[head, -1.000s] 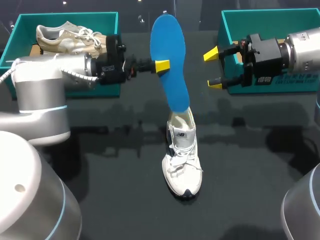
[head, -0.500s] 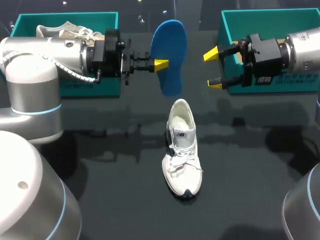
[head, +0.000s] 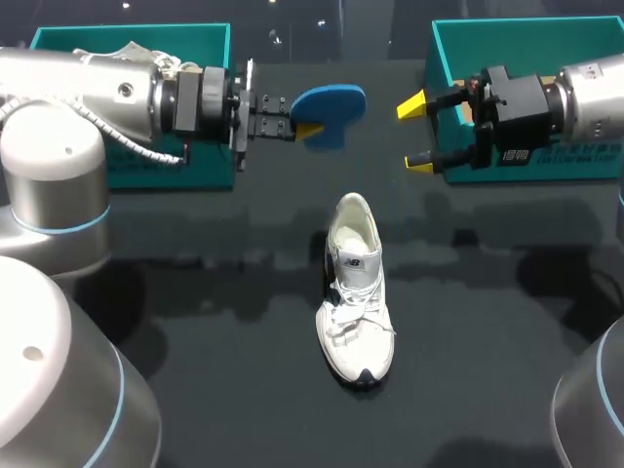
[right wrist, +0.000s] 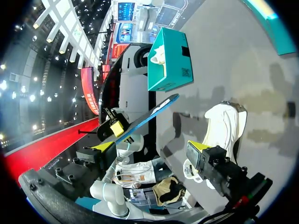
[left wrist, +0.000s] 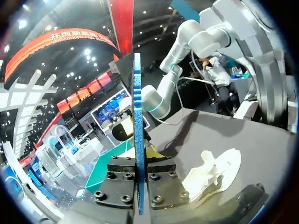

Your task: Take the shoe out of the shoebox, open the shoe tongue, remove and reinsert the insole, then place the shoe into the shoebox

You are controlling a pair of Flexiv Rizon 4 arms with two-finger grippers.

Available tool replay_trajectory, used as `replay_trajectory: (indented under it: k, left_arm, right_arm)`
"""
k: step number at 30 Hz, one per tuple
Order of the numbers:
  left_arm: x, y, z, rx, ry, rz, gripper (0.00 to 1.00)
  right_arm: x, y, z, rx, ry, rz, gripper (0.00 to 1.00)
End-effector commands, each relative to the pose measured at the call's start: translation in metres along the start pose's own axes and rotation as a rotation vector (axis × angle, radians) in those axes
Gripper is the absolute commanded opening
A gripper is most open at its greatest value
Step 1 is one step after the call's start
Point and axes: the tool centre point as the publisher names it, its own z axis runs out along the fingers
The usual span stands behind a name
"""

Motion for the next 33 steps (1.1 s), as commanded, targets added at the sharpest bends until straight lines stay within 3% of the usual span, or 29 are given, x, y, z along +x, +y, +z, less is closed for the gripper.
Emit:
replay_trajectory:
  k: [1,3,17,26,29,33]
  left_arm:
    - [0.0023,0.0166,-0.0022,-0.057,0.016,0.178,0.0]
    - [0.004,0.0235,-0.0024,-0.088,0.002,0.245,0.0]
    - [0.004,0.0235,-0.0024,-0.088,0.002,0.245,0.0]
    - [0.0096,0.0223,0.0029,-0.092,-0.06,0.488,0.0]
    - [0.0087,0.0216,0.0032,-0.174,-0.102,0.645,0.0]
    - [0.0087,0.0216,0.0032,-0.174,-0.102,0.645,0.0]
  right_arm:
    - [0.0001,0.0001,0.0012,0.0,-0.003,0.001,1.0]
    - [0.0001,0.0001,0.0012,0.0,-0.003,0.001,1.0]
    - [0.0001,0.0001,0.0012,0.0,-0.003,0.001,1.0]
    - [0.0001,0.0001,0.0012,0.0,-0.003,0.001,1.0]
    - [0.0001,0.0001,0.0012,0.0,-0.003,0.001,1.0]
    - [0.0001,0.0001,0.0012,0.0,-0.003,0.001,1.0]
